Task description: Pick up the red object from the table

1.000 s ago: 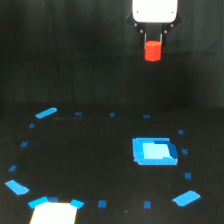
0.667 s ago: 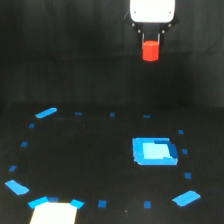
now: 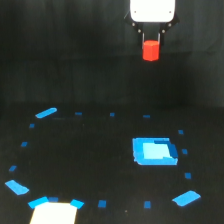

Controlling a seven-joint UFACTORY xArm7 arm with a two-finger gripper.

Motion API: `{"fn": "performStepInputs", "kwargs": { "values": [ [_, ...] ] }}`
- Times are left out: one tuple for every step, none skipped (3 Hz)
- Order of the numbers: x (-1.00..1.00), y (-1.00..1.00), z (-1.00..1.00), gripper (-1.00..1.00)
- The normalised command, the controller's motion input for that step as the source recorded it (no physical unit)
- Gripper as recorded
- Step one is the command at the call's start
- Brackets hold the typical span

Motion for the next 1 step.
{"fn": "performStepInputs", "kwargs": {
  "values": [
    [-0.03,1.00,1.00,-0.82]
  ]
}}
